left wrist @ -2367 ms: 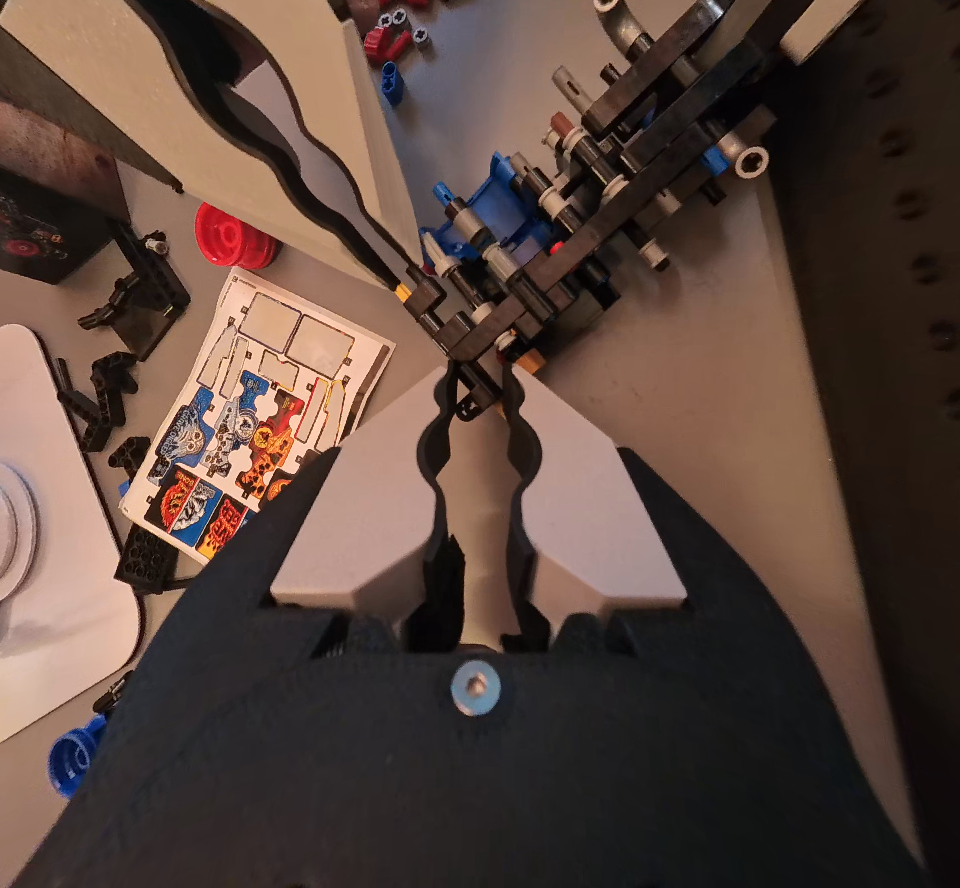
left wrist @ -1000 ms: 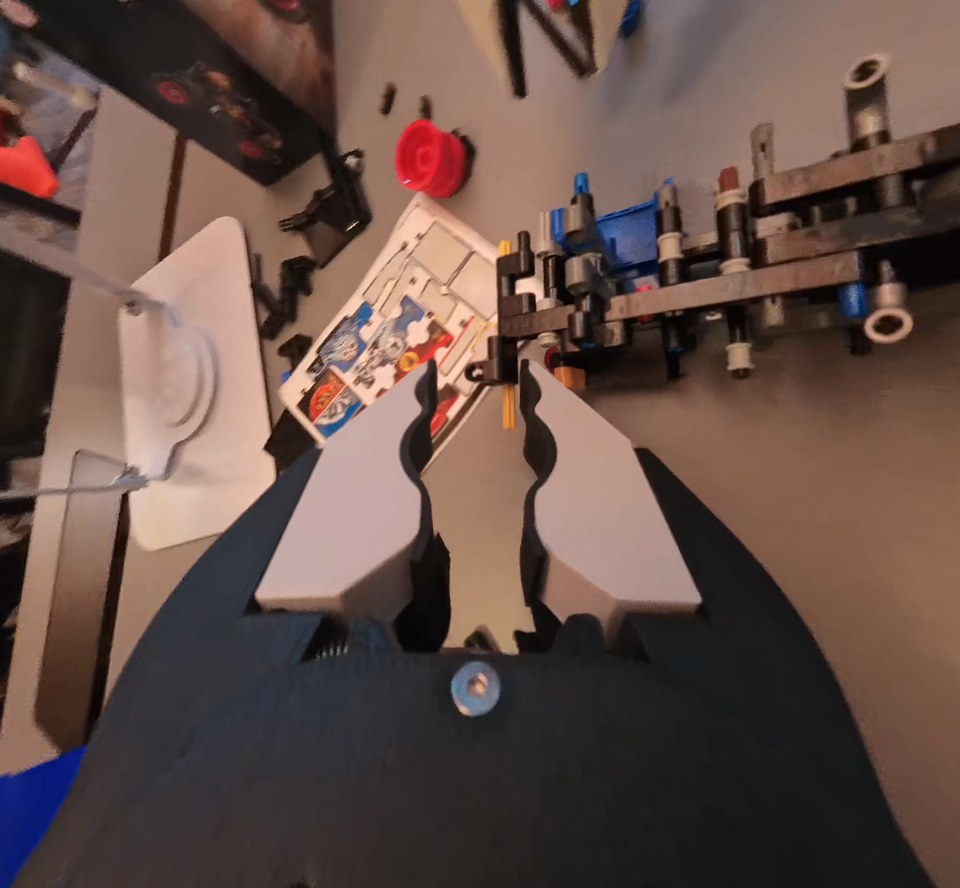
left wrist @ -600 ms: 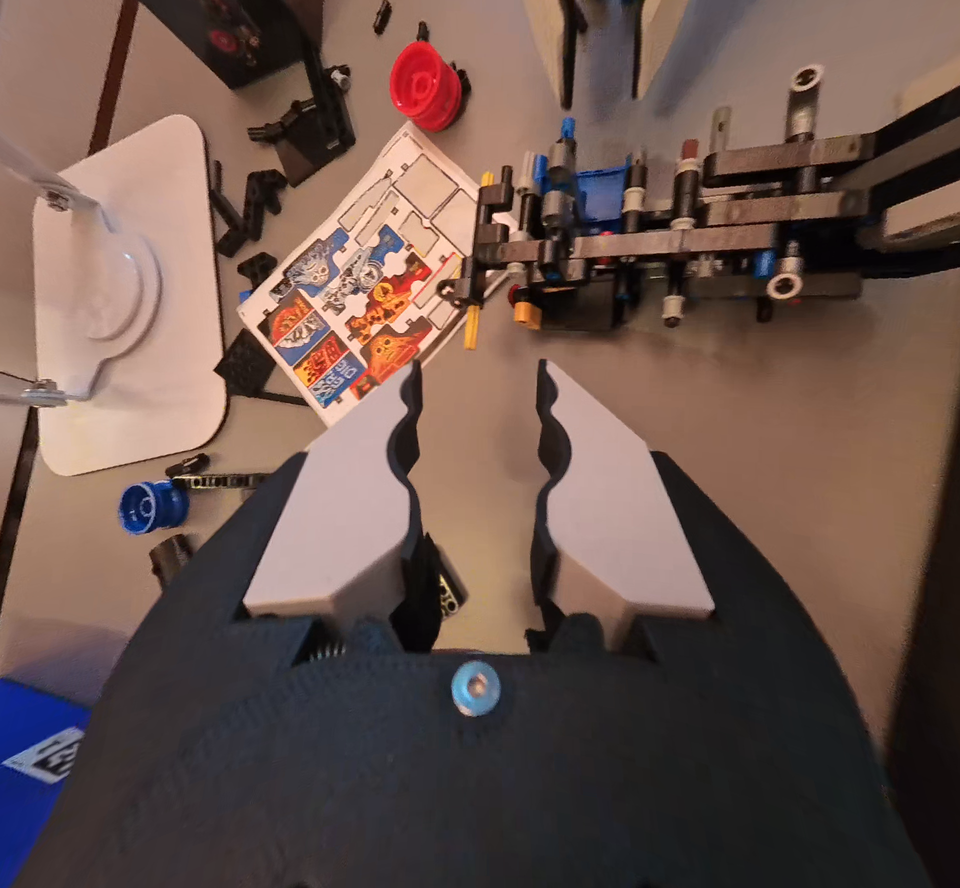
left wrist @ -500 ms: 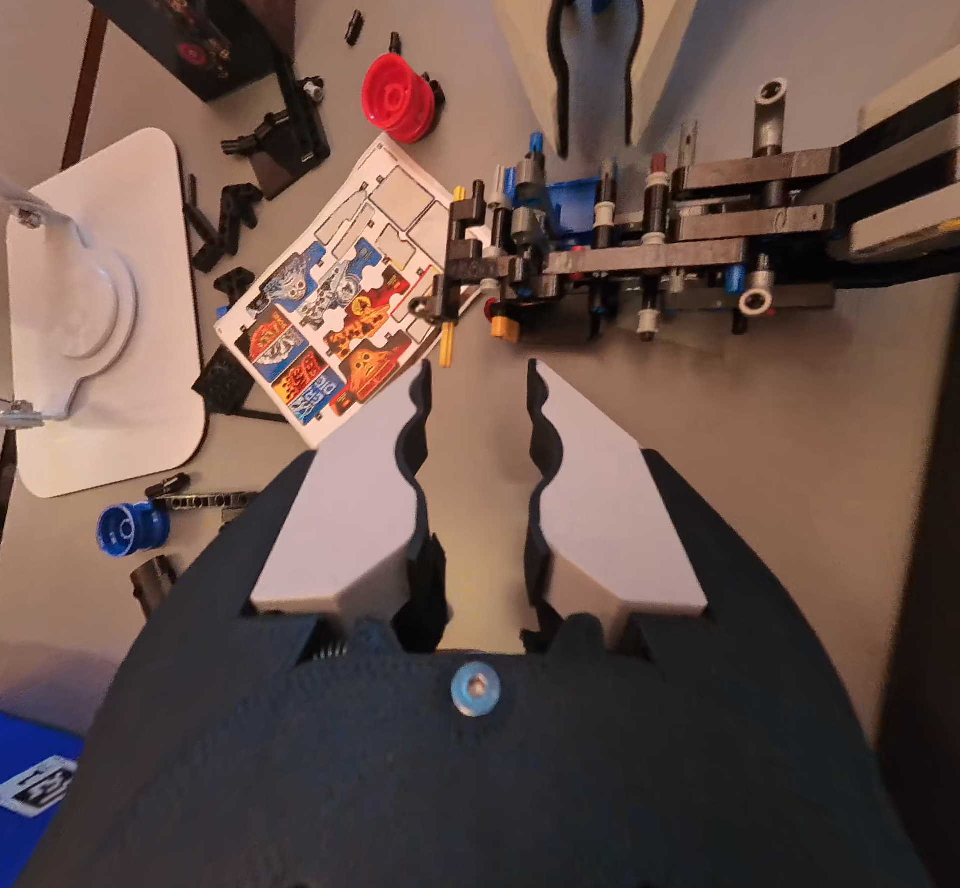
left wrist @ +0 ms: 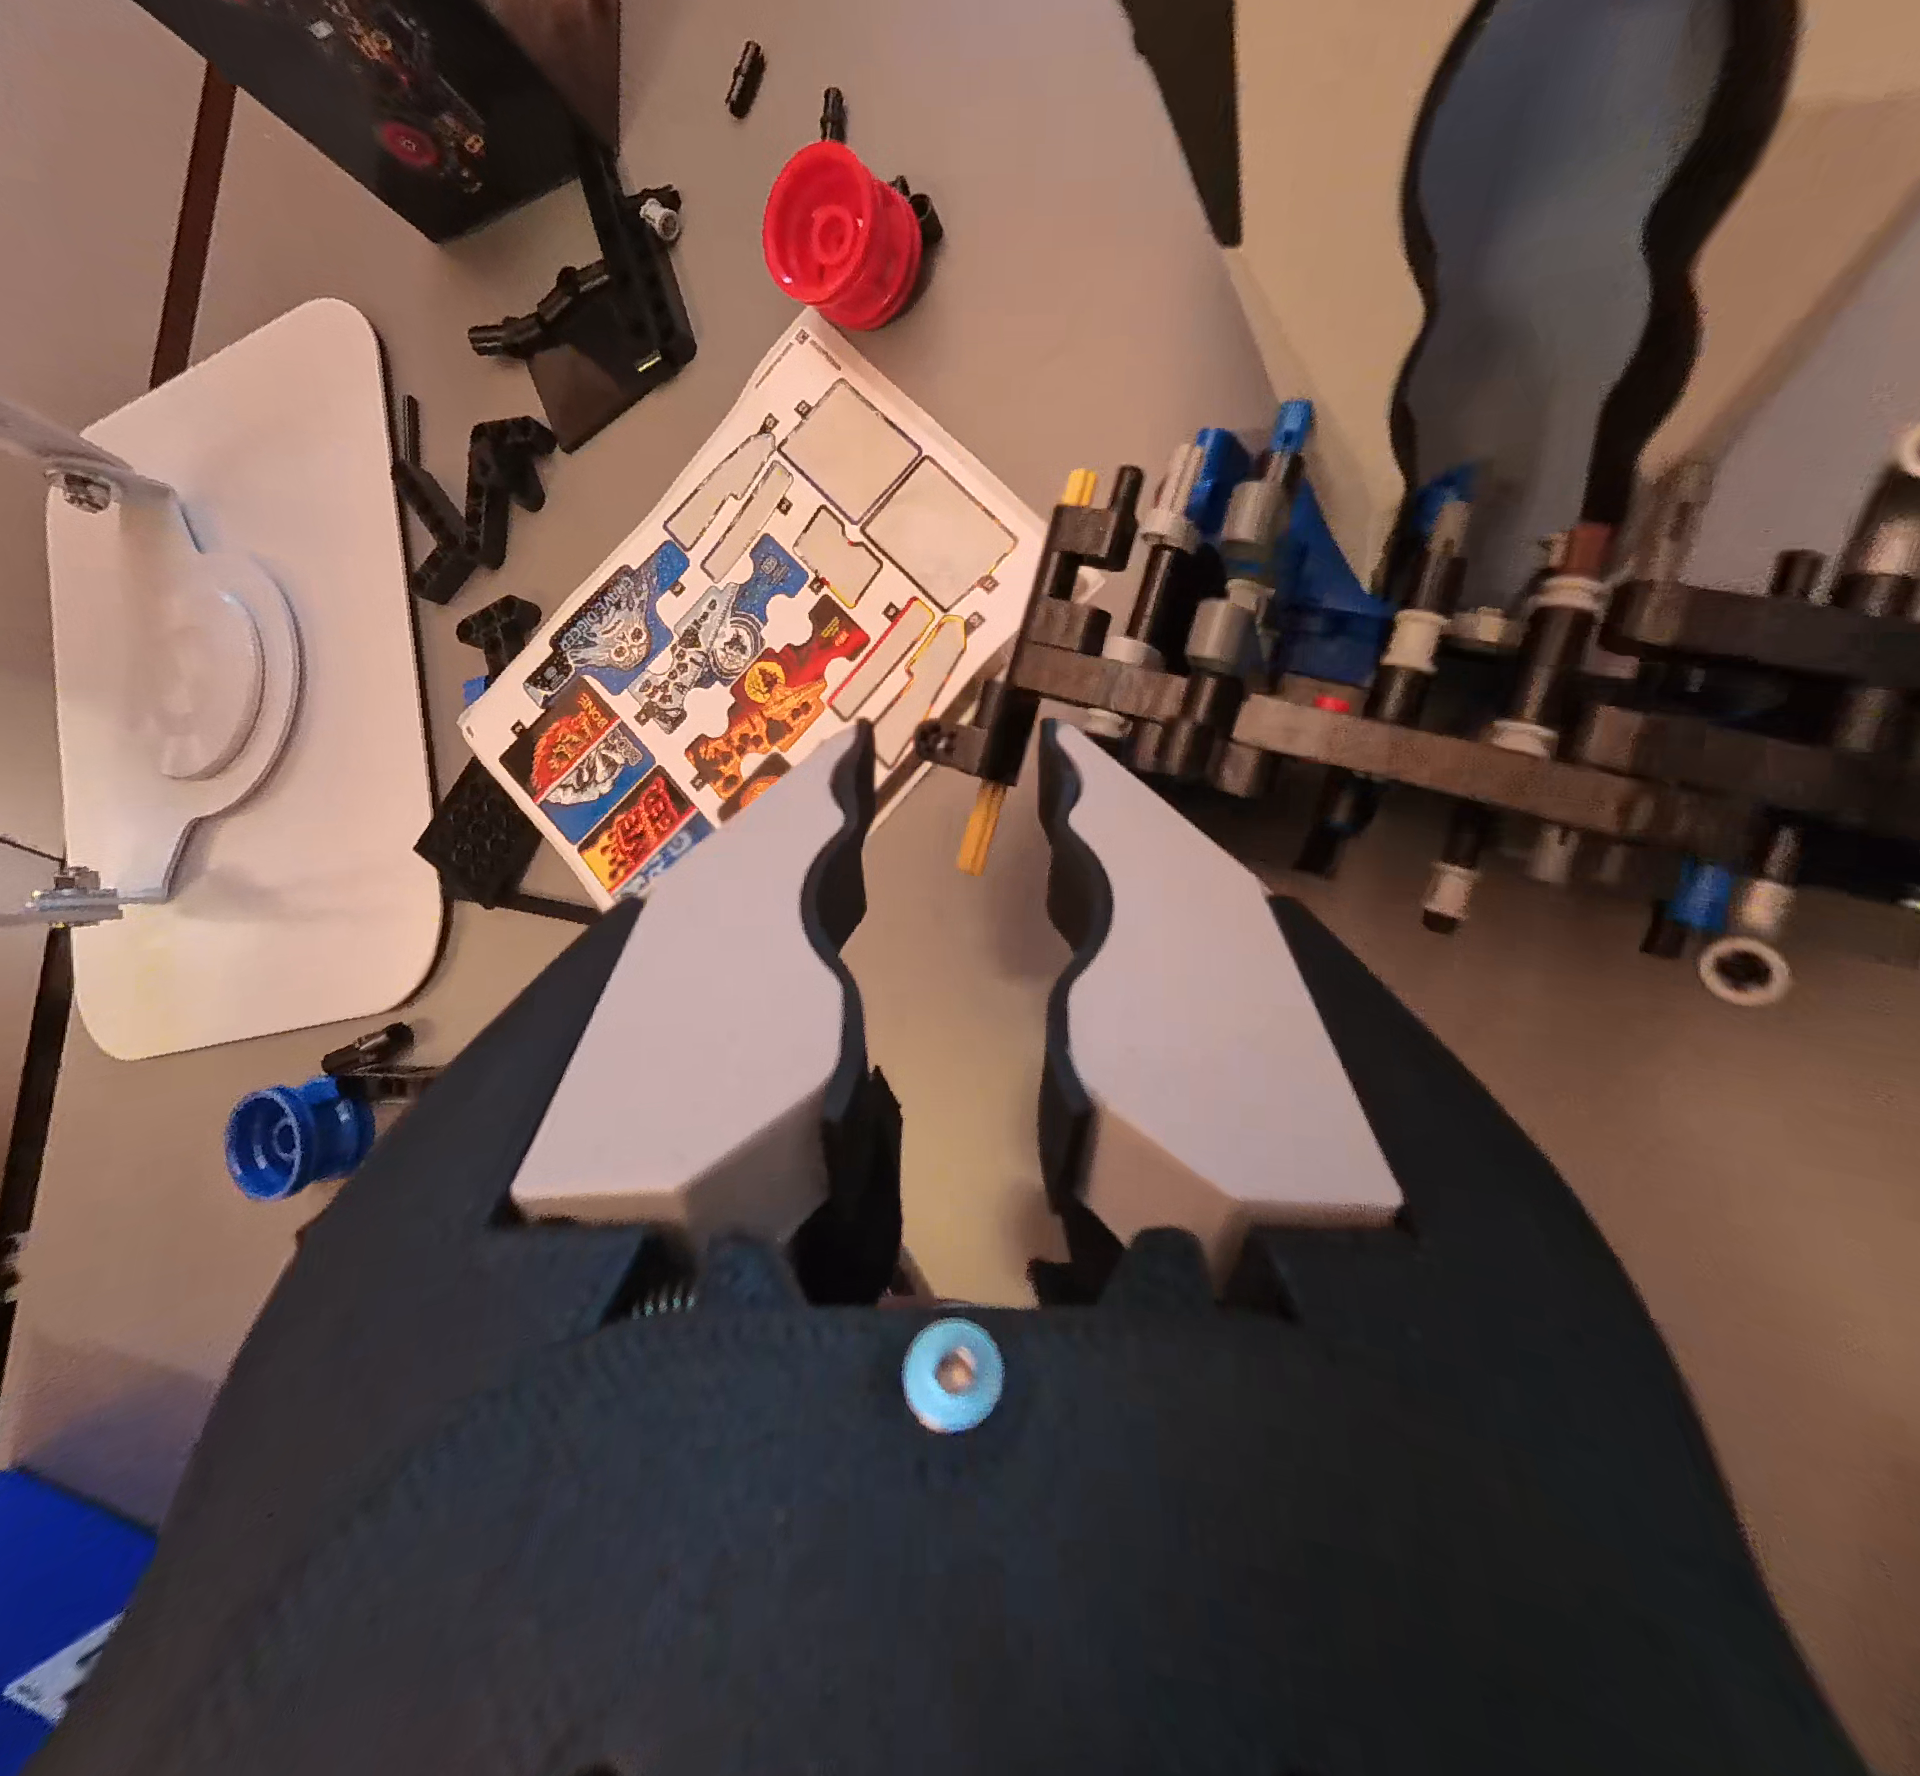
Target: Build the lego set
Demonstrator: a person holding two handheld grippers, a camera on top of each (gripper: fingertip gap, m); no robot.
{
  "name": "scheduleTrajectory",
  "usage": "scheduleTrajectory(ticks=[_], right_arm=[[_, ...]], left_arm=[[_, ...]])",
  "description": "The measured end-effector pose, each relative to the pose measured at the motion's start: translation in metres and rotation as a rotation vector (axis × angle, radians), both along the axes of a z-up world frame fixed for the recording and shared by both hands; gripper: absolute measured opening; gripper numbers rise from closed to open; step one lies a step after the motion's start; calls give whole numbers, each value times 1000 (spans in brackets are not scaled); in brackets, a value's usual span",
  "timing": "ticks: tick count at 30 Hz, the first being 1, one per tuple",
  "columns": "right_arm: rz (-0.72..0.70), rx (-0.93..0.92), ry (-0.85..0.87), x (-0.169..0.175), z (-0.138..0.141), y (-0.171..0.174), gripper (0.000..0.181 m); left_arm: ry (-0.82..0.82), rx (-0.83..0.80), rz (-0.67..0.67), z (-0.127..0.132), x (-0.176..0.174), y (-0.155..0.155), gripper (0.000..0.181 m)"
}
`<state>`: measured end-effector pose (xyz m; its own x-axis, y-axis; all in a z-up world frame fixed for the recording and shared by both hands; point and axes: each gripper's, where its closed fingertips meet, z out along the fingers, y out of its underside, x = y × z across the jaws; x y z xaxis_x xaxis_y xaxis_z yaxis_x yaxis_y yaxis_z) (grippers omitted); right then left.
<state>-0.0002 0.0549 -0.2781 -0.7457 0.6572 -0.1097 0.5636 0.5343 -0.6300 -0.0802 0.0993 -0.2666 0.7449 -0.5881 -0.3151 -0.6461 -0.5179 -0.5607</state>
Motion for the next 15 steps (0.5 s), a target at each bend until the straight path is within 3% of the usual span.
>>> scheduleTrajectory(ticks=[10,15], right_arm=[[-40,-14,-43,6,-1,8,39],[-68,-10,-35,11,5,24,46]], left_arm=[[5,51,24,0,-4,20,37],[5,36,68,7,-15,8,43]])
